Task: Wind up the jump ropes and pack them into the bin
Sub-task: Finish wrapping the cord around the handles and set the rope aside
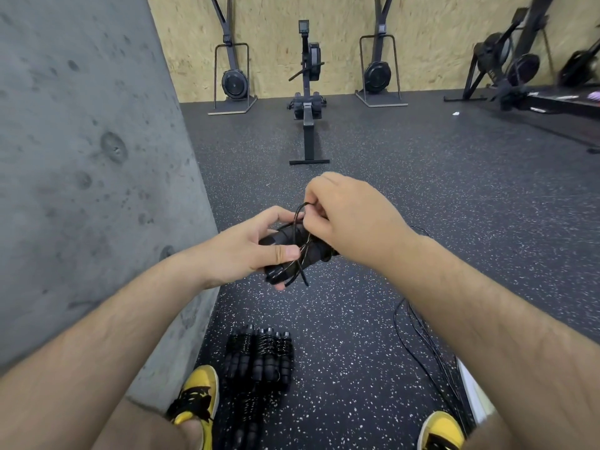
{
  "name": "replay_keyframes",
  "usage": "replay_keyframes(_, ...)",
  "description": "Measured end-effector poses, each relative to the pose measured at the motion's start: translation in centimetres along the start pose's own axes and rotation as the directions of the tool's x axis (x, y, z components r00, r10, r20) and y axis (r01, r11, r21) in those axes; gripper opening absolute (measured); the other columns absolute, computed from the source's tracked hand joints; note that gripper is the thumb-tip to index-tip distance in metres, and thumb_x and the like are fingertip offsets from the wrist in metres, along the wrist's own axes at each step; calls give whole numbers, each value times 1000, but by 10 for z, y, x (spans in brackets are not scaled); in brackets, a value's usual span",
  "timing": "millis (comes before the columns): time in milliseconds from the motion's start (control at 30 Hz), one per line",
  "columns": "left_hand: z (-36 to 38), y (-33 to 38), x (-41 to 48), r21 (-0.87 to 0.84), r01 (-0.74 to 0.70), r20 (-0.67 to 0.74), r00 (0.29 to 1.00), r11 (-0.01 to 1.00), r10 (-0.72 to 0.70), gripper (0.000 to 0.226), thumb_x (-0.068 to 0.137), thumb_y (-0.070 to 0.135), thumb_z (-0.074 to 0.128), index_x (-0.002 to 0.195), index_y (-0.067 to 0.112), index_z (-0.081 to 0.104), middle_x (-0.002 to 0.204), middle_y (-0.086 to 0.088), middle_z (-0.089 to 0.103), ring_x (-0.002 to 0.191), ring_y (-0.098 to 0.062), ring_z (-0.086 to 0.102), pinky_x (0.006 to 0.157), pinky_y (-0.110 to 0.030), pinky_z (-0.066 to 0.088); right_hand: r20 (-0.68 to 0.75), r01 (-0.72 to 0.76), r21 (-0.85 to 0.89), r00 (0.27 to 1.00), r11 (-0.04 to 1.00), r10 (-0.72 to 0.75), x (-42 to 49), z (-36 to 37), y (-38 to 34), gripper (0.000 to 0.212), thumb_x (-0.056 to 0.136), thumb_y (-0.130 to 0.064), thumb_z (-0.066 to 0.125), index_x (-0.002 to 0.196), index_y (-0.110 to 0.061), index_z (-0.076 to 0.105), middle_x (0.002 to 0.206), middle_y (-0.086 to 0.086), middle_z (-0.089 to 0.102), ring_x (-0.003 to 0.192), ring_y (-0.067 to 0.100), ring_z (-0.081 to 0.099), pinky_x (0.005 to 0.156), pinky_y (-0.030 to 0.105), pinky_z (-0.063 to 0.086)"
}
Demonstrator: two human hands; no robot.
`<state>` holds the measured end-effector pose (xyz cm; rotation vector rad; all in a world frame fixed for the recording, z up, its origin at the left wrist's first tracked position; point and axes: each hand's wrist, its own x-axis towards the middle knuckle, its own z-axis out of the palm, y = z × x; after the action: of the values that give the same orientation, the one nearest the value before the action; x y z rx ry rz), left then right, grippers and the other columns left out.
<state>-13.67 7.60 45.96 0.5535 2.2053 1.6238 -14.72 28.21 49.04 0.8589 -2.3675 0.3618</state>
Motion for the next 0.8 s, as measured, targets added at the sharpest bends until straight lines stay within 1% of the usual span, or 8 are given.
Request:
replay_keyframes(133, 1, -1, 0, -5, 9, 9, 1000, 1000, -8, 50, 88, 18, 76, 131, 22, 52, 106, -28, 65, 76, -39, 65, 76, -55, 58, -13, -105, 107, 994, 989, 107, 1, -4, 2, 12, 94, -25, 52, 96, -13, 54, 91, 3, 60, 81, 30, 58, 78, 45, 45)
replay_keyframes(300, 8, 1, 2, -12, 20, 15, 1000, 1000, -20, 56, 81, 10, 70, 134, 21, 54, 107, -9, 72, 74, -32, 63, 70, -42, 59, -39, -161, 167, 985, 973, 169, 1, -12, 1, 11, 97, -25, 47, 97, -14, 49, 90, 4, 58, 79, 33, 57, 74, 46, 46)
replay_keyframes(367, 7, 0, 2, -26, 22, 1, 1000, 999, -22, 60, 81, 10, 69, 137, 26, 55, 122, -3, 73, 82, -29, 65, 76, -40, 58, -59, -206, 230, 973, 951, 225, 3, -19, 7, 10, 97, -24, 44, 98, -14, 46, 86, 4, 58, 74, 30, 60, 70, 46, 48)
replay_keyframes(433, 6, -1, 3, -12, 0, -29, 1000, 1000, 0, 59, 80, 13, 69, 134, 34, 56, 130, 9, 69, 97, -13, 69, 88, -31, 57, -64, -253, 283, 957, 925, 282, 3, -22, 14, 9, 96, -25, 42, 97, -16, 44, 83, 3, 59, 70, 29, 64, 68, 46, 51)
replay_keyframes(567, 3, 0, 7, 165, 3, -38, 999, 986, 4, 59, 84, 7, 73, 129, 42, 58, 127, 20, 67, 124, 2, 58, 110, -20, 42, -51, -339, 306, 927, 890, 371, 0, -19, 22, 7, 94, -25, 43, 94, -18, 44, 80, 2, 62, 66, 25, 66, 64, 45, 54)
replay_keyframes(667, 5, -9, 11, 361, 41, -46, 999, 932, -27, 64, 86, 5, 78, 126, 51, 58, 120, 21, 71, 105, 6, 62, 103, -20, 46, -2, -353, 289, 929, 890, 369, -3, -10, 12, 6, 93, -24, 46, 92, -18, 46, 78, 1, 63, 68, 24, 64, 66, 44, 53)
replay_keyframes(733, 6, -13, 11, 375, 53, -76, 997, 925, -26, 64, 89, 6, 76, 125, 54, 56, 109, 26, 72, 93, 10, 62, 96, -22, 48, 6, -357, 285, 929, 890, 371, -3, -5, 6, 6, 93, -23, 48, 91, -17, 47, 76, 0, 62, 70, 23, 60, 68, 44, 51)
replay_keyframes(800, 4, -12, 9, 336, 34, -123, 992, 941, 8, 63, 90, 4, 74, 124, 55, 57, 114, 26, 72, 102, 6, 64, 101, -26, 49, -22, -386, 378, 905, 841, 425, -3, -5, 4, 6, 91, -22, 51, 90, -17, 48, 72, 3, 65, 69, 24, 62, 66, 43, 51)
